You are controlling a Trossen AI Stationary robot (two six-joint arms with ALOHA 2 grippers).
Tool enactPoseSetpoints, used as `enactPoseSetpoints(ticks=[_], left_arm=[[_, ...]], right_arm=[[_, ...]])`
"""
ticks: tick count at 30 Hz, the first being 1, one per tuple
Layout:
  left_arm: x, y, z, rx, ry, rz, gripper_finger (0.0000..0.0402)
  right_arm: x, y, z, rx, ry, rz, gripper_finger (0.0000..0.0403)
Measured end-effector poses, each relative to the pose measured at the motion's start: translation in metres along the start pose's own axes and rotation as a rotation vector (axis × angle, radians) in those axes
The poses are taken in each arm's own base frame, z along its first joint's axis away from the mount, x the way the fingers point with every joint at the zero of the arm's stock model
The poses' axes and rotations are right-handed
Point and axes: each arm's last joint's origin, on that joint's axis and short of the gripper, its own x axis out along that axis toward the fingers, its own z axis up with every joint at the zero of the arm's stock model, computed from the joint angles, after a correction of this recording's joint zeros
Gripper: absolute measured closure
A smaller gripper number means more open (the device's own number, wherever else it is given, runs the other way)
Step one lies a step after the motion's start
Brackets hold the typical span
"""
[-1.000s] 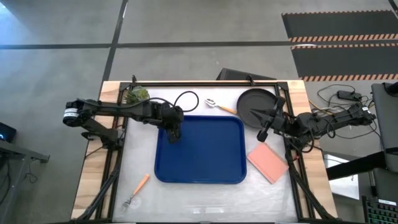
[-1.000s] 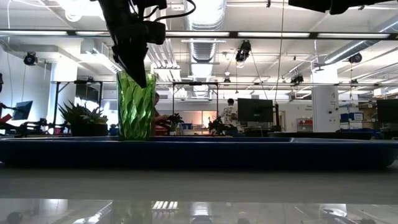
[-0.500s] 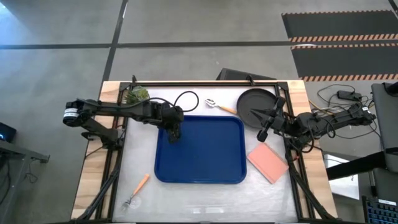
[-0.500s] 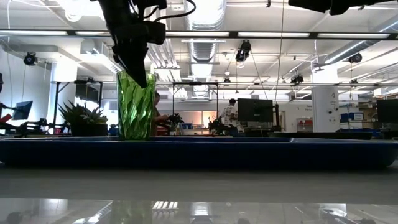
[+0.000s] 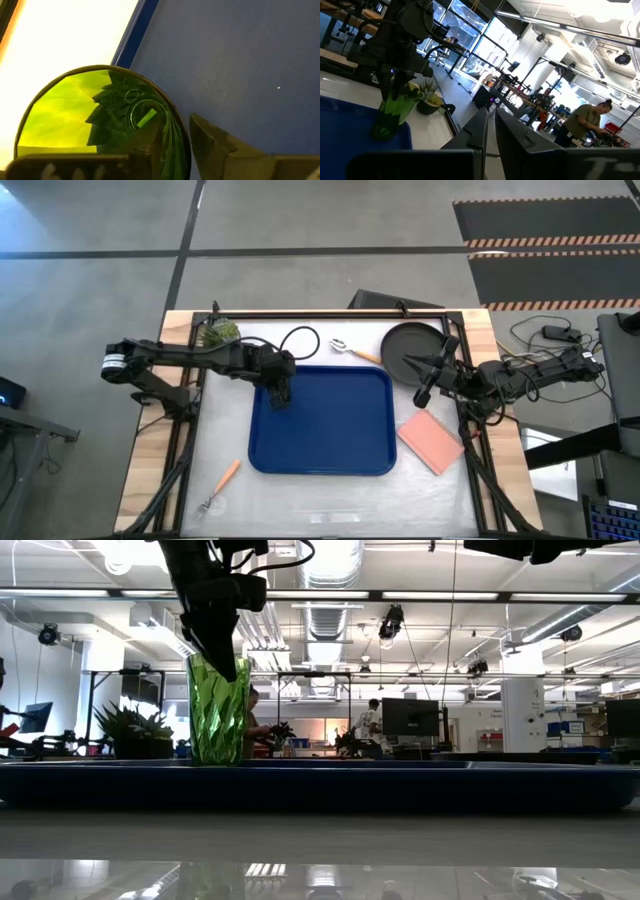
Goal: Pick and place plate/cup/fork/spoon on tray
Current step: Put the cup on the blue tray, then put the spoon on the blue tray
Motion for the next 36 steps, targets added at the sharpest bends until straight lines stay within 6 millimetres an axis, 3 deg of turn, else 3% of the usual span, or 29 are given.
enactPoseSetpoints(ticks=[9, 18, 29, 36], left_arm=[[-0.003, 0.000, 0.000, 0.001, -0.006, -0.002, 0.0266], [-0.023, 0.004, 0.003, -0.005, -0.075, -0.020, 0.0256], [-0.081, 0.018, -0.012, 0.046, -0.276, -0.058, 0.0255], [-0.114, 0.019, -0.023, 0.127, -0.676, -0.096, 0.0255]], right_arm=[[0.000, 0.000, 0.000, 0.002, 0.000, -0.001, 0.0376], [0.000, 0.000, 0.000, 0.021, -0.001, -0.001, 0.0376], [0.006, 0.003, 0.005, 0.111, -0.055, 0.014, 0.0376], [0.031, 0.018, 0.018, 0.231, 0.049, 0.094, 0.0376]])
